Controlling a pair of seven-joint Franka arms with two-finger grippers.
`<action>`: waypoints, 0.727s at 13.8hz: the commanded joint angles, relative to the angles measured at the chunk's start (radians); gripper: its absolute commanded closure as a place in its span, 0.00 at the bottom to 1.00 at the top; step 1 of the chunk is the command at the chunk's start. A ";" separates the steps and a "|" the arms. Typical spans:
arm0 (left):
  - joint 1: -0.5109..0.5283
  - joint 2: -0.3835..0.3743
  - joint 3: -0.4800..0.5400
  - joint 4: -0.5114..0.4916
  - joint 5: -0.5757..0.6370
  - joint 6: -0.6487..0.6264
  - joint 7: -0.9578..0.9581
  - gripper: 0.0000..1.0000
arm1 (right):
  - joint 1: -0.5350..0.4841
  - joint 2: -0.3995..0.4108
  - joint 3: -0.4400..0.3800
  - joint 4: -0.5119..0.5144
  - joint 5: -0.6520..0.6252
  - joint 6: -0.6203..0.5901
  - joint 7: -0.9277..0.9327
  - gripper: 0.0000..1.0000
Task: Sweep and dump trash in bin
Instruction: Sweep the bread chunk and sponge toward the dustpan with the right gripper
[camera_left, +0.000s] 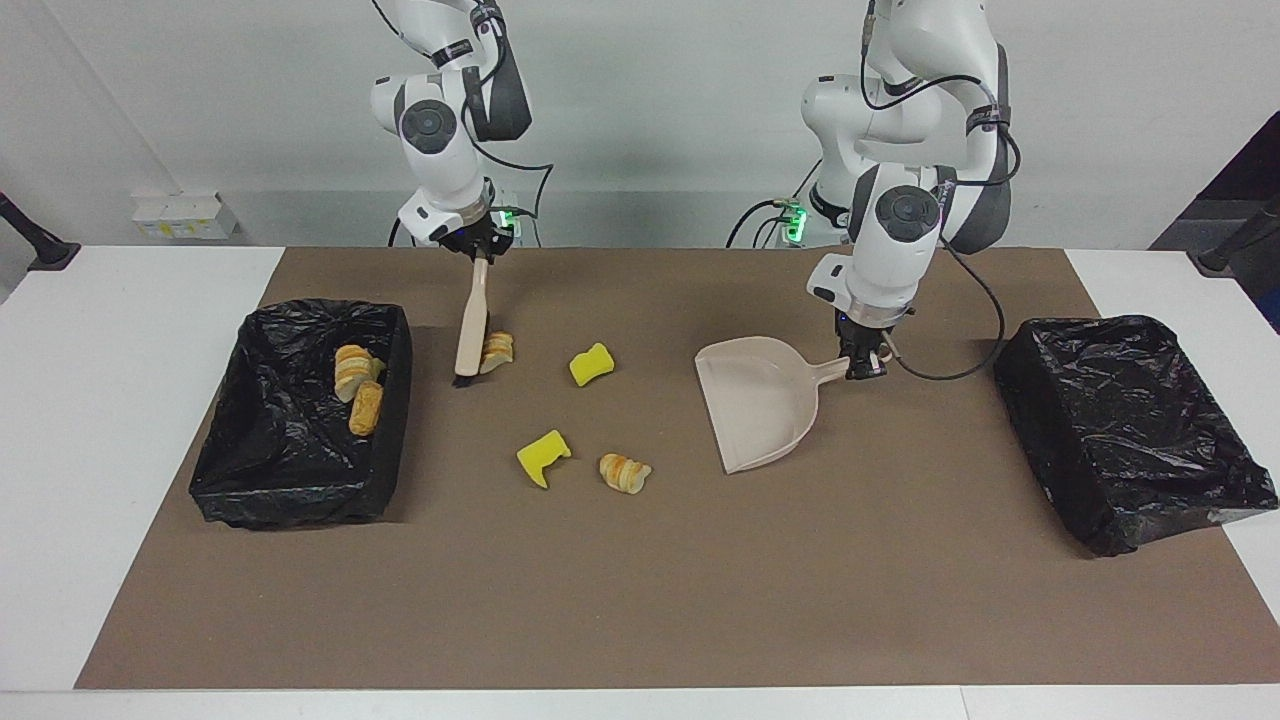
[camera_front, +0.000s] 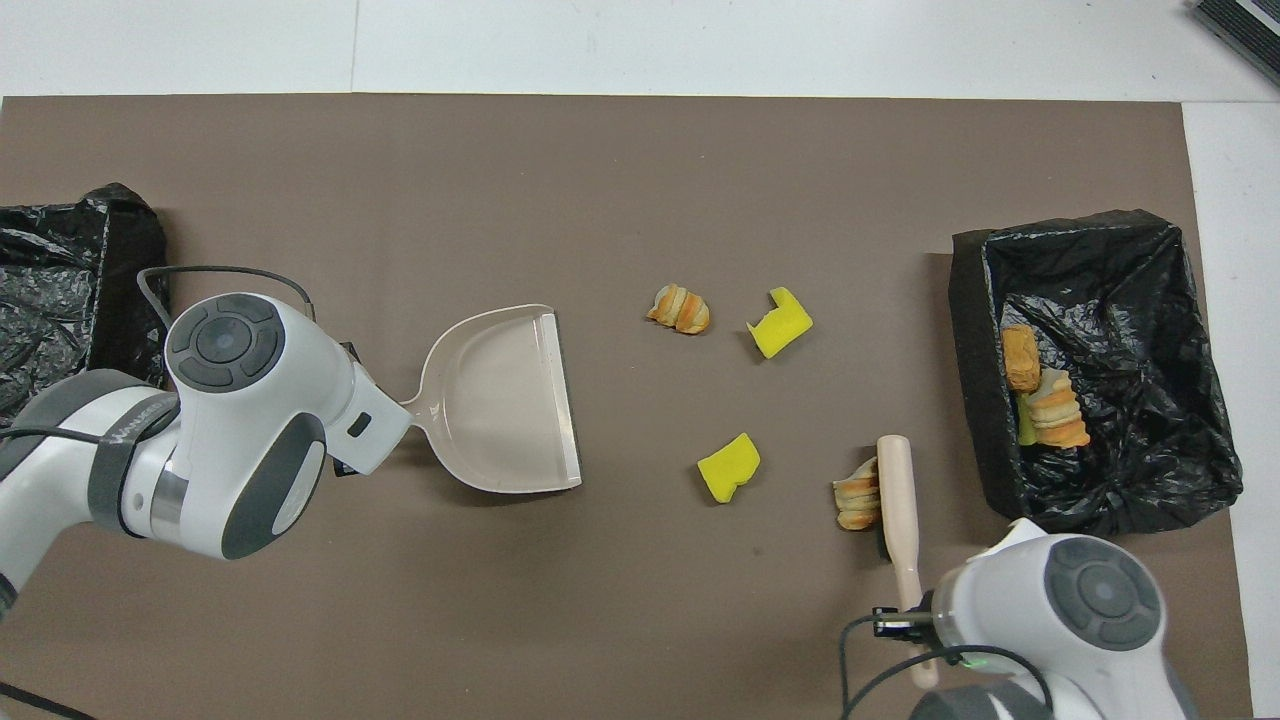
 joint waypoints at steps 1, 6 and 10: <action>-0.002 -0.028 0.005 -0.036 0.017 0.035 -0.008 1.00 | 0.094 0.215 0.003 0.112 0.041 0.122 0.105 1.00; -0.001 -0.028 0.005 -0.036 0.017 0.036 -0.008 1.00 | 0.198 0.513 0.010 0.450 0.155 0.168 0.232 1.00; 0.001 -0.028 0.006 -0.036 0.017 0.036 -0.008 1.00 | 0.354 0.534 0.012 0.467 0.222 0.253 0.314 1.00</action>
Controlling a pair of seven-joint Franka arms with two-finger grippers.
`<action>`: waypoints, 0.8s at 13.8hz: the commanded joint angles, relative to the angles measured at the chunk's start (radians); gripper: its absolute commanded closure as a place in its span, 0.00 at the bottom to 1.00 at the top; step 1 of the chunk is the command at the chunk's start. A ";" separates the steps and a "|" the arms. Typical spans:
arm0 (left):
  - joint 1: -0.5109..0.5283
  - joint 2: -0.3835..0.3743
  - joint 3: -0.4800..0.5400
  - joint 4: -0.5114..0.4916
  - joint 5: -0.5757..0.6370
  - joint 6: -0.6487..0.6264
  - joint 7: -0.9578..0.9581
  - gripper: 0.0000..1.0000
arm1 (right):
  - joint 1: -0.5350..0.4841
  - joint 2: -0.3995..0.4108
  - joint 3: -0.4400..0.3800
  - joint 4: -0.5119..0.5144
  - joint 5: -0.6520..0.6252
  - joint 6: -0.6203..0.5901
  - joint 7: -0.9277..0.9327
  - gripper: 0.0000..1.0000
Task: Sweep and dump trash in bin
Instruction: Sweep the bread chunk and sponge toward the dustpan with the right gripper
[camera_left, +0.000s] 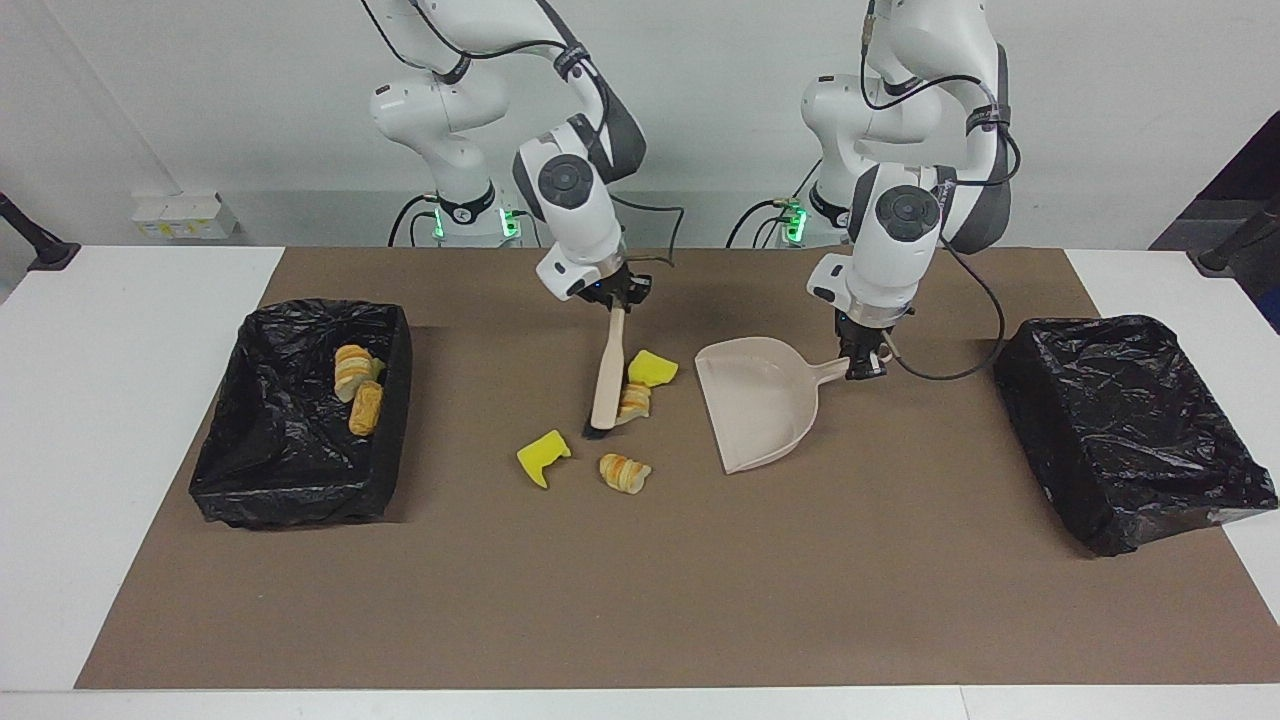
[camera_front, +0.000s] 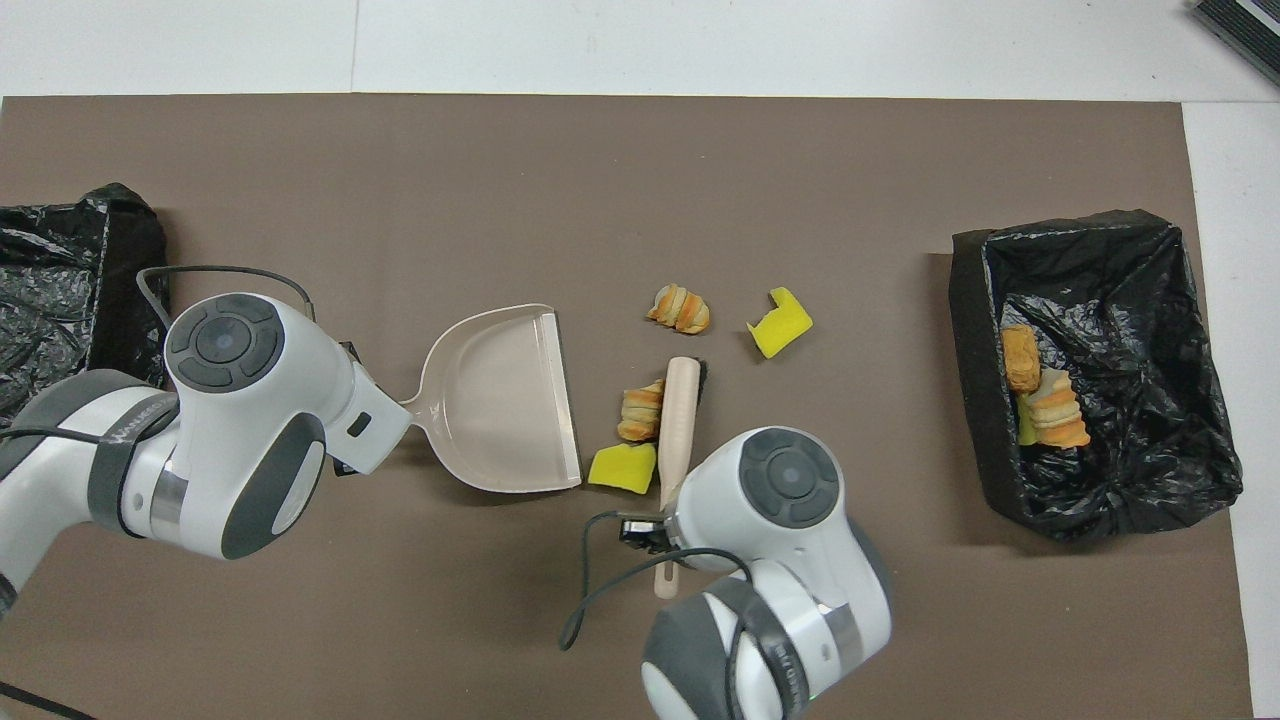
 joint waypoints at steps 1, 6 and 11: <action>0.001 -0.028 0.004 -0.036 0.017 0.035 -0.008 1.00 | 0.070 0.000 0.002 0.007 0.098 0.013 0.015 1.00; 0.001 -0.026 0.006 -0.036 0.017 0.035 -0.008 1.00 | 0.197 -0.018 0.004 0.079 0.186 0.007 0.095 1.00; 0.001 -0.026 0.006 -0.036 0.017 0.035 -0.009 1.00 | 0.185 -0.089 -0.004 0.134 0.182 -0.057 0.115 1.00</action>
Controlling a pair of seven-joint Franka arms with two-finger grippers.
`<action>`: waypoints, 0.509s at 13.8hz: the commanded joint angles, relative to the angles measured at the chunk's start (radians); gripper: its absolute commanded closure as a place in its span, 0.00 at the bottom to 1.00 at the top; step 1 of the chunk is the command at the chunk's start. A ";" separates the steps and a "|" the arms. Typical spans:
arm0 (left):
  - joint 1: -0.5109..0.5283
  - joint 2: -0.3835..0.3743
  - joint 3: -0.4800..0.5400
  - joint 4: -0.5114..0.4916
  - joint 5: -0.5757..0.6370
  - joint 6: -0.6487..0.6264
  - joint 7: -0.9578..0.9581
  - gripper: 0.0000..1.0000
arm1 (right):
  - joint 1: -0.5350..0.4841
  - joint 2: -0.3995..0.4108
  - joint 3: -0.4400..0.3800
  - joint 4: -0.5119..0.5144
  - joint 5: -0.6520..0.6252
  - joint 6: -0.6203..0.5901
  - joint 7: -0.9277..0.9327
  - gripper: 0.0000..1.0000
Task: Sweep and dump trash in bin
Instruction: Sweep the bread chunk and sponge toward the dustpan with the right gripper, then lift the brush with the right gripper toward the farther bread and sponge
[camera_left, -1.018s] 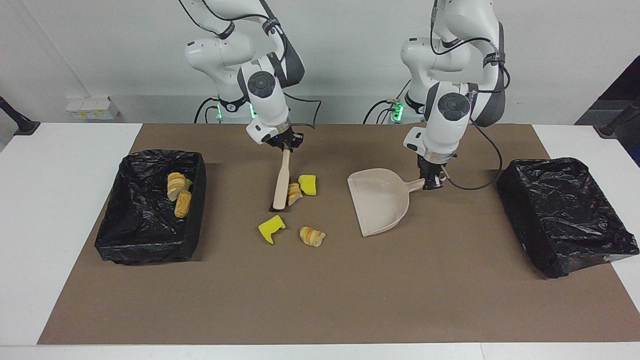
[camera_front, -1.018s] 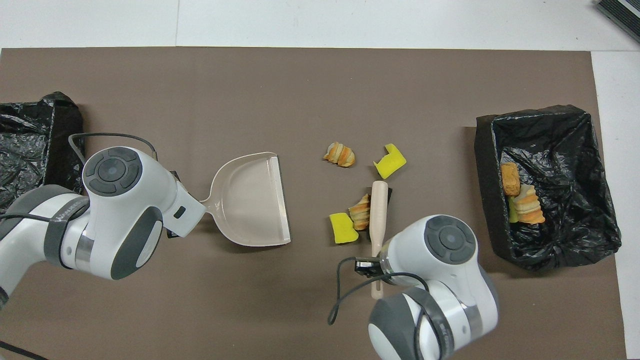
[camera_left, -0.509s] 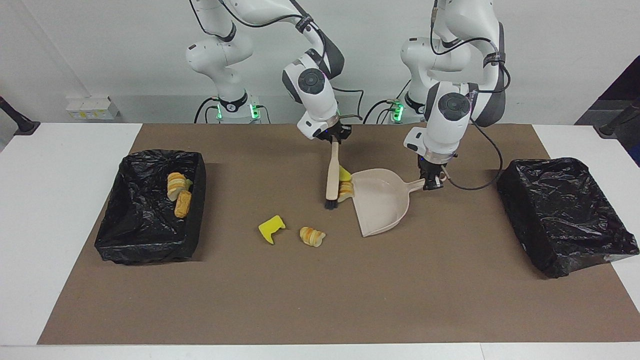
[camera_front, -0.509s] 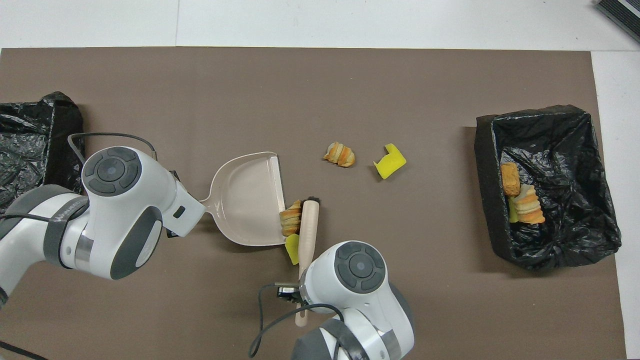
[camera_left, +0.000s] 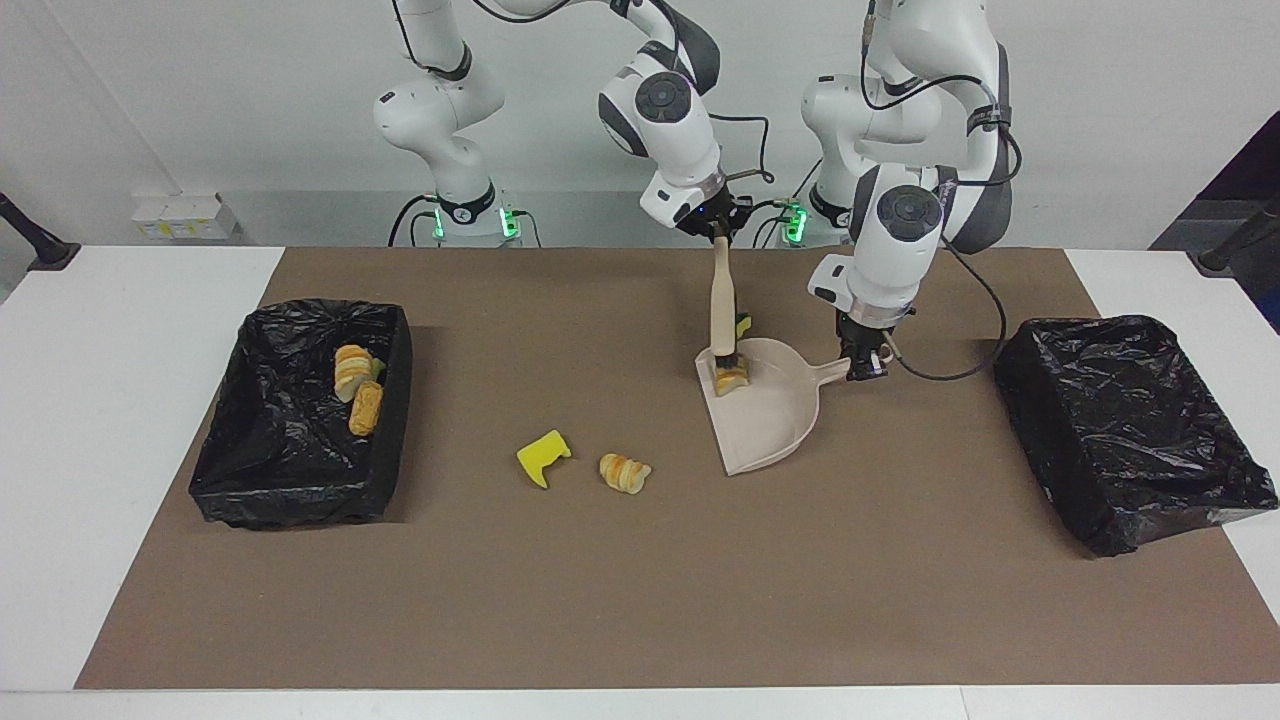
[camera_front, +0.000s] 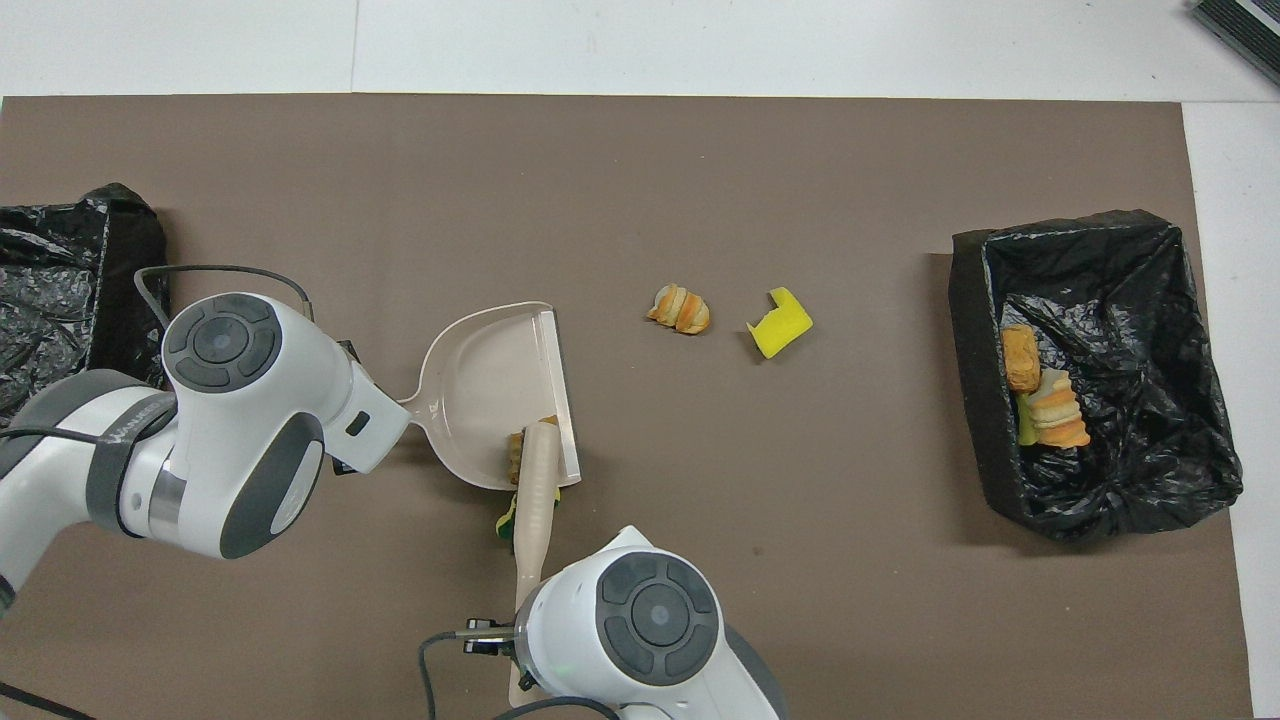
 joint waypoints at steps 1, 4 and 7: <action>0.002 -0.026 0.004 -0.035 0.017 0.030 -0.008 1.00 | -0.021 -0.042 -0.010 0.005 0.010 -0.038 0.007 1.00; 0.008 -0.026 0.004 -0.035 0.017 0.030 -0.008 1.00 | -0.072 -0.045 -0.018 0.057 -0.039 -0.137 0.021 1.00; 0.008 -0.026 0.004 -0.035 0.017 0.030 -0.008 1.00 | -0.171 -0.049 -0.017 0.046 -0.255 -0.222 -0.014 1.00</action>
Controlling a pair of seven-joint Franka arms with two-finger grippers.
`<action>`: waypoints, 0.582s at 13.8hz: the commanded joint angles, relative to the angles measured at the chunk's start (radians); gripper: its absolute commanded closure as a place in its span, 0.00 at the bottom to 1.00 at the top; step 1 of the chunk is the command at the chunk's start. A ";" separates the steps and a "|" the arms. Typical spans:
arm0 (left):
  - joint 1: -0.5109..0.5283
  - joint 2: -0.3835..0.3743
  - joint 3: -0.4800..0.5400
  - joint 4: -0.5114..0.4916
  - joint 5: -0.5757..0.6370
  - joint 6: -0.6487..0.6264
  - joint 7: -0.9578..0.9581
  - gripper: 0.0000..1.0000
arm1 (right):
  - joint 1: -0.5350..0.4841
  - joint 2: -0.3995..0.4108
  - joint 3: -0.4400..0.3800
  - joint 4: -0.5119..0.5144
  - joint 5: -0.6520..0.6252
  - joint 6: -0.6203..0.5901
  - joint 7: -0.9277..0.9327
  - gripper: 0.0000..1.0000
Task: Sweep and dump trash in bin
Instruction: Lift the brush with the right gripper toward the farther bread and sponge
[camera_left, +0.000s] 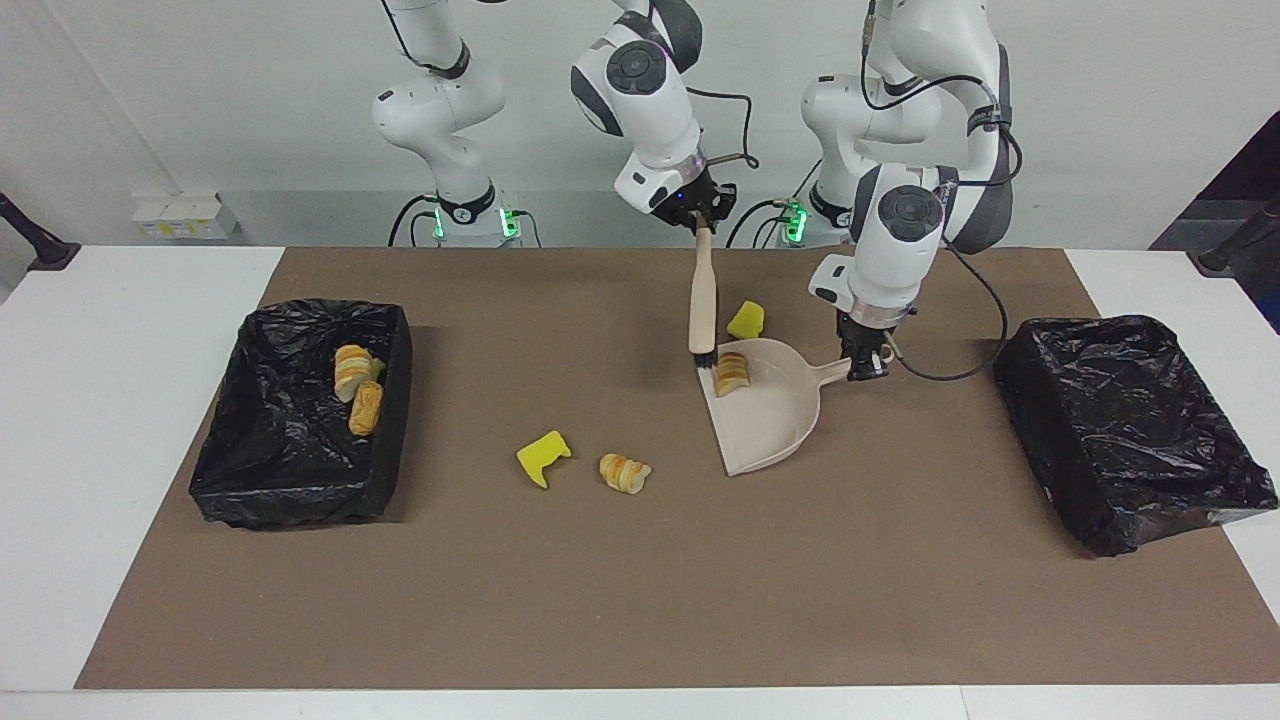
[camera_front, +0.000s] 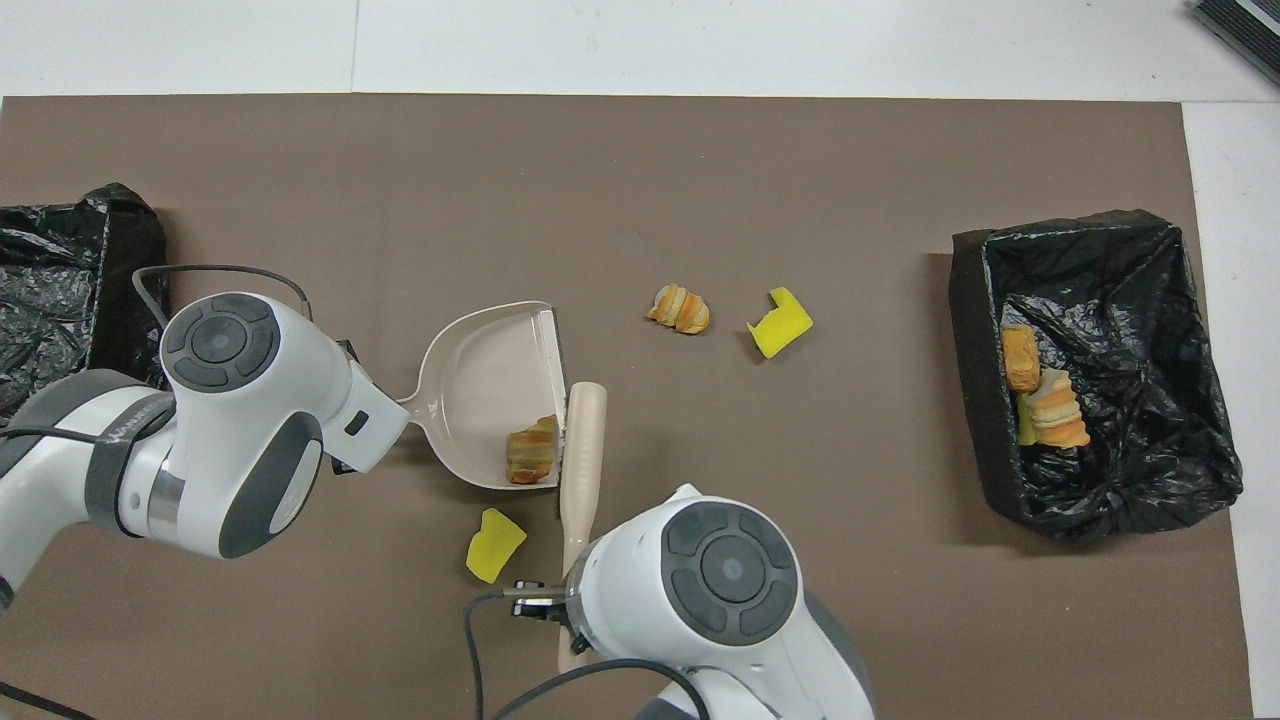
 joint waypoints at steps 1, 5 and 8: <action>0.005 -0.026 0.003 -0.034 0.017 0.028 -0.008 1.00 | -0.127 -0.001 0.010 0.001 -0.213 -0.088 -0.052 1.00; 0.005 -0.025 0.003 -0.035 0.017 0.035 -0.008 1.00 | -0.397 0.061 0.010 0.009 -0.306 -0.084 -0.371 1.00; 0.005 -0.026 0.001 -0.035 0.017 0.035 -0.008 1.00 | -0.534 0.140 0.012 0.050 -0.400 -0.064 -0.584 1.00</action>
